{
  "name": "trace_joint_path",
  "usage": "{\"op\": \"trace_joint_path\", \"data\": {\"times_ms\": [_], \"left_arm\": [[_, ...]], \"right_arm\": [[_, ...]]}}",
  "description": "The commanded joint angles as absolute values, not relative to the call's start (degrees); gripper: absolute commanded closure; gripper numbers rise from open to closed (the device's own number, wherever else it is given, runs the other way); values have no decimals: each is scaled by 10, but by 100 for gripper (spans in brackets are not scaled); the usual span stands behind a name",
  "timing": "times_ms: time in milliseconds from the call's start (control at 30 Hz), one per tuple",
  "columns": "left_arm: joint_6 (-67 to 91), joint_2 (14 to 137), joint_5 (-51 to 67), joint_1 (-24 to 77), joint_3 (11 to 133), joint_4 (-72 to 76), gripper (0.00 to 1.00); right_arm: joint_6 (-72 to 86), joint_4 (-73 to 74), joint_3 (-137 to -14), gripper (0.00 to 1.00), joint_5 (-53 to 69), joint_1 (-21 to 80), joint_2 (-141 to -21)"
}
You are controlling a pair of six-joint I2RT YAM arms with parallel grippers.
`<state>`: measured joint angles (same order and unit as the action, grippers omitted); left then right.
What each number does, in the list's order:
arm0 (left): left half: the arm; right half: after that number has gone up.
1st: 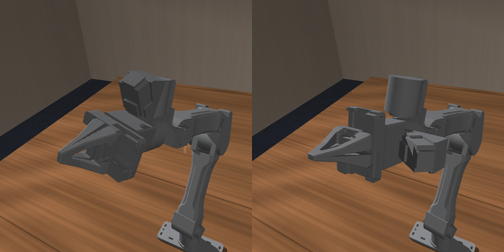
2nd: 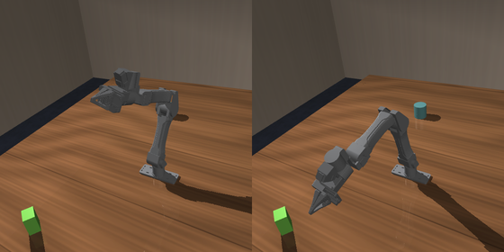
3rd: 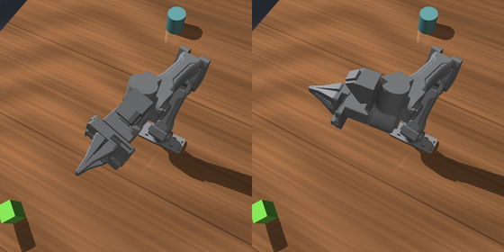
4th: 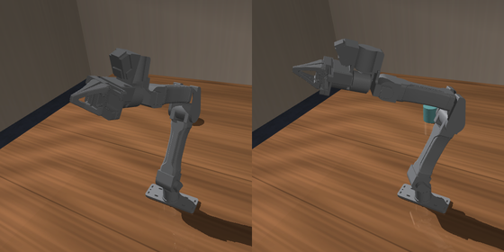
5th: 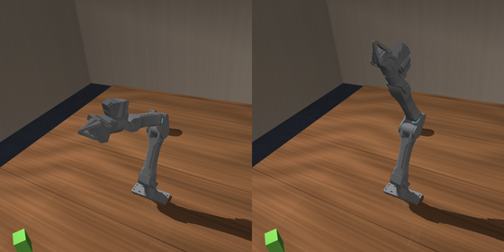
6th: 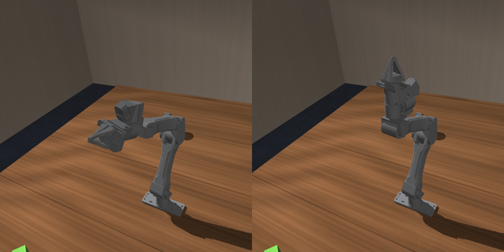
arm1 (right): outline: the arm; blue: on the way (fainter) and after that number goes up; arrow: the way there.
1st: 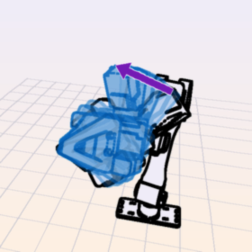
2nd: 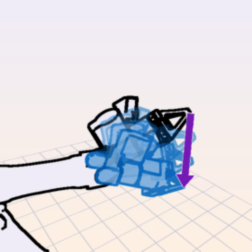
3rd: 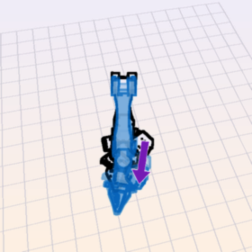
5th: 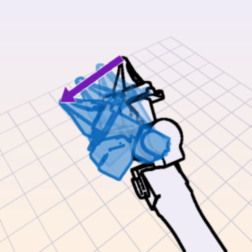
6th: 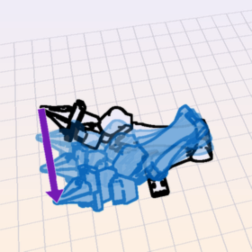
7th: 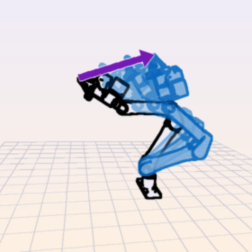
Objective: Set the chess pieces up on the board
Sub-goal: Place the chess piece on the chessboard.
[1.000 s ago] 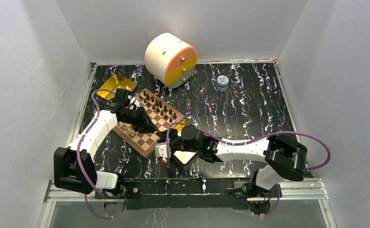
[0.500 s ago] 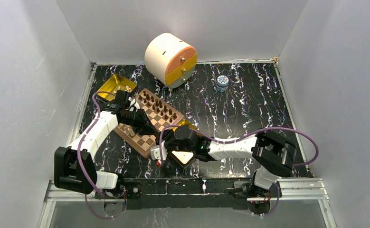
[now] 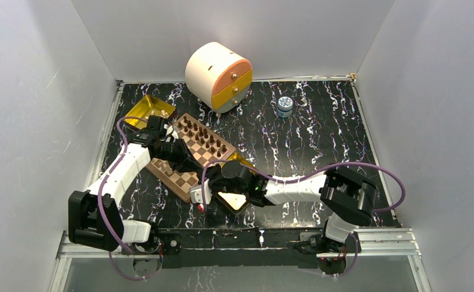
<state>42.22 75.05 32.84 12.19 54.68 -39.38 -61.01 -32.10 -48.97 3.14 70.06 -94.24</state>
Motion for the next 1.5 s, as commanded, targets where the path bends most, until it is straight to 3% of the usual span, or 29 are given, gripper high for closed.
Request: {"op": "trace_joint_path", "data": {"times_ms": [0, 333, 667, 967, 1467], "left_arm": [[444, 716, 325, 126, 563, -413, 82], [485, 719, 147, 119, 680, -338, 34], [375, 731, -116, 118, 886, -363, 19], [379, 694, -53, 118, 918, -386, 16], [377, 637, -39, 118, 904, -398, 16]], "right_arm": [[-585, -342, -507, 100, 17, 696, -942], [-363, -418, -488, 100, 65, 694, -914], [-60, -527, -526, 100, 34, 688, -990], [45, -543, -569, 100, -9, 687, -1073], [49, -540, -572, 98, -73, 687, -1130]]}}
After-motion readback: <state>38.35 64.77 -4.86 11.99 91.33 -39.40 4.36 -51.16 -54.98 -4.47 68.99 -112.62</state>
